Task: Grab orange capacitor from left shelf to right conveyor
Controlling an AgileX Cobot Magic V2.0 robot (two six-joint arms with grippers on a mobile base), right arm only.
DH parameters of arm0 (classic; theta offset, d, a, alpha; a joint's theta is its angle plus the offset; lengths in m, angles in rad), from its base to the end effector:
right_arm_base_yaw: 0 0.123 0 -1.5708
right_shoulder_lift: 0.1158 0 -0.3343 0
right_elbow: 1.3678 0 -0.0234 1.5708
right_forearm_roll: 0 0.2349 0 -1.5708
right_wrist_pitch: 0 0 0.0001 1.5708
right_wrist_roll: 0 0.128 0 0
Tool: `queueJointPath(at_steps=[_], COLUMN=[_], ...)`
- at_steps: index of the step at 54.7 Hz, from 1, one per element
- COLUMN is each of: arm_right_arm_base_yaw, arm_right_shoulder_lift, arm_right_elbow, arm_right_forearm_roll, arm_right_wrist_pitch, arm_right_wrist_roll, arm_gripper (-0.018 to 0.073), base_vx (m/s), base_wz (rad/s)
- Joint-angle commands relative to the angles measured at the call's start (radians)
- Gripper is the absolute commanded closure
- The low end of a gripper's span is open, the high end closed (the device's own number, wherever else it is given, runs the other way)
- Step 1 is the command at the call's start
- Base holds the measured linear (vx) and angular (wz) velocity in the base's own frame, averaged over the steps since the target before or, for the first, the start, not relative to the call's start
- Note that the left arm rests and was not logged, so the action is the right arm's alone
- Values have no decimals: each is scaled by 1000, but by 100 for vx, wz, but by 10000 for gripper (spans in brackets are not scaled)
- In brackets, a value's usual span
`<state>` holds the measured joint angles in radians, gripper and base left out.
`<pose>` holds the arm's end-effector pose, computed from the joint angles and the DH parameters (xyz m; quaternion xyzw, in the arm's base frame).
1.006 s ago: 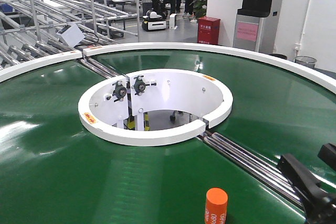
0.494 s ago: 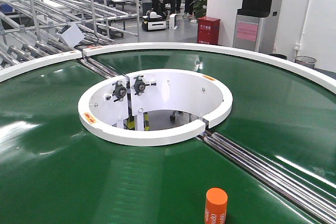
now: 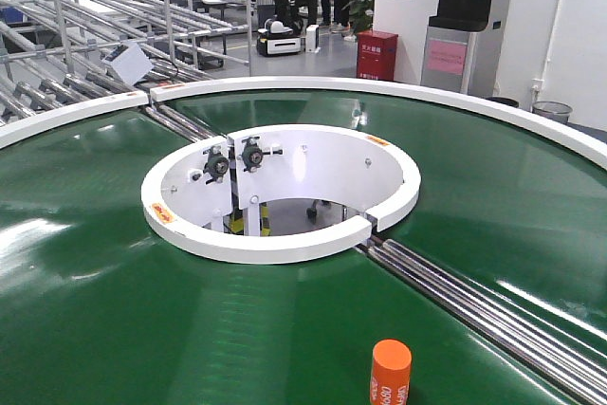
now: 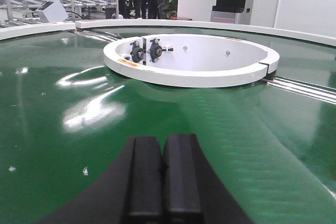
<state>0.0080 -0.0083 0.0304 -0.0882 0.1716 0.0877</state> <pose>0.0278 -0.0017 0.1839 0.0023 0.7435 -0.0027 0.6687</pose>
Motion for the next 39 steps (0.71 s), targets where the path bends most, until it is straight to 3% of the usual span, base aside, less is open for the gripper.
queueJointPath(at_steps=[1, 39], arm_right_arm_base_yaw=[-5, -5], arm_right_shoulder_lift=[-15, -15], arm_right_elbow=[9, 9], arm_right_forearm_roll=[-1, -1], arm_right_wrist_pitch=[-78, -80], arm_right_wrist_roll=[-6, -6], arm_gripper=[569, 569], base_vx=[0, 0], base_wz=[0, 0])
